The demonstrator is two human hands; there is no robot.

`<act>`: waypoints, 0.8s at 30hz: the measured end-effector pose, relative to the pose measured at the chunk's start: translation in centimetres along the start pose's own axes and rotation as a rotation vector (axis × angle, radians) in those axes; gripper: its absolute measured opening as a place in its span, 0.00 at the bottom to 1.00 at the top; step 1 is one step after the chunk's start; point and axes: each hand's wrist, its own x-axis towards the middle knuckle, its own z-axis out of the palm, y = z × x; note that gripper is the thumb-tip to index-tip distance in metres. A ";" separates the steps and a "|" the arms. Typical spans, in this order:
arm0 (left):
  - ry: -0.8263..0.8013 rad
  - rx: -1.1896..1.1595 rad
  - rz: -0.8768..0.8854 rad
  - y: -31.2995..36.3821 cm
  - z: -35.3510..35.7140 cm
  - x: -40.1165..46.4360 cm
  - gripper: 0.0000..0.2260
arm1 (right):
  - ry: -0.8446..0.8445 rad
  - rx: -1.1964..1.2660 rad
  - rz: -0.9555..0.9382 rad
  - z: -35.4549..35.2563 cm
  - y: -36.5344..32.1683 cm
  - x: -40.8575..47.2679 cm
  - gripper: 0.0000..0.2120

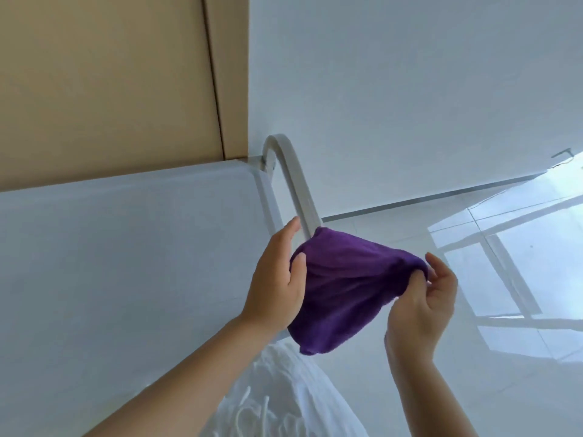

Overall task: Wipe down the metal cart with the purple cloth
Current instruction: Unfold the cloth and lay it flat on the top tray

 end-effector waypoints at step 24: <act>-0.345 0.513 -0.476 -8.0 -1.8 2.4 0.20 | -0.830 -0.920 -0.598 12.8 0.9 2.8 0.32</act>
